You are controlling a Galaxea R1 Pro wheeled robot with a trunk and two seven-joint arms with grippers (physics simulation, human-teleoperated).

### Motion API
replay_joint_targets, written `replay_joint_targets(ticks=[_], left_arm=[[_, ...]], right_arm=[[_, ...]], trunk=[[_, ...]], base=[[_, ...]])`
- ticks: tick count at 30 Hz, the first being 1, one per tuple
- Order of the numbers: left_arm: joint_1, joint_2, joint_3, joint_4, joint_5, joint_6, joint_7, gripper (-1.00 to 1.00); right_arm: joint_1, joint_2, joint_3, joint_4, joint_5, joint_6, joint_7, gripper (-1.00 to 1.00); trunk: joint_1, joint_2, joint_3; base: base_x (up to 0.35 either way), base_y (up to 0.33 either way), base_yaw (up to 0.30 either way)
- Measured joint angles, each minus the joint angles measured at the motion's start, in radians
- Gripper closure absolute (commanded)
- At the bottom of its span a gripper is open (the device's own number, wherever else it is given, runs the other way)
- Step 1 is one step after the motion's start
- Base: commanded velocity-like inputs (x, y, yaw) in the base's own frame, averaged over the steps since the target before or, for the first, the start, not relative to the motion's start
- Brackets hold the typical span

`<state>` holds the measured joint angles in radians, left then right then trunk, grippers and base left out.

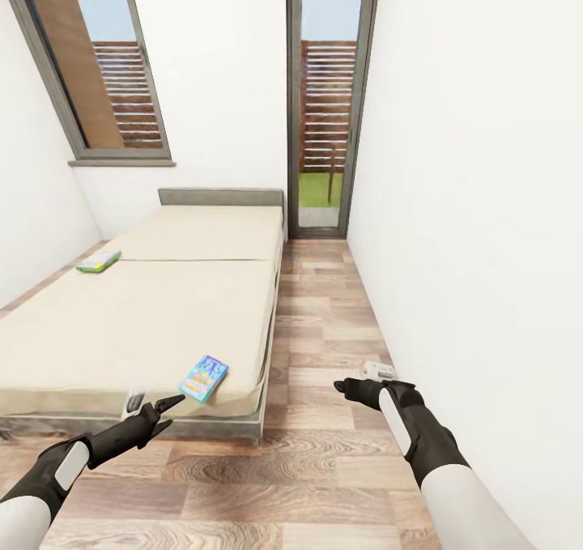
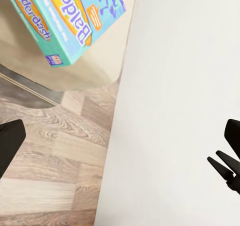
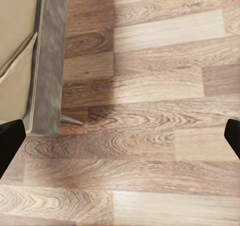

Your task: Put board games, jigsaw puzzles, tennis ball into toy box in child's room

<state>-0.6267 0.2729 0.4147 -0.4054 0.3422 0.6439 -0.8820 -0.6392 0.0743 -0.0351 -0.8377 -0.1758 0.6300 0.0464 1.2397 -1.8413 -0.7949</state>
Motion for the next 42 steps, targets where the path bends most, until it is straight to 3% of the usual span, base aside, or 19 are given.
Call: replay_joint_targets(ticks=[20, 42], left_arm=[[0.000, 0.000, 0.000, -0.002, 0.003, -0.003, -0.013, -1.00], [0.000, 0.001, 0.001, -0.005, 0.005, -0.003, -0.015, -1.00]], right_arm=[[0.000, 0.000, 0.000, 0.003, 0.000, -0.003, 0.000, -1.00], [0.000, 0.005, 0.002, 0.003, 0.000, -0.003, 0.000, -1.00]], trunk=[[0.077, -0.140, -0.063], [0.077, -0.140, -0.076]], base=[[0.000, 0.000, 0.000], [0.010, 0.003, 0.000]])
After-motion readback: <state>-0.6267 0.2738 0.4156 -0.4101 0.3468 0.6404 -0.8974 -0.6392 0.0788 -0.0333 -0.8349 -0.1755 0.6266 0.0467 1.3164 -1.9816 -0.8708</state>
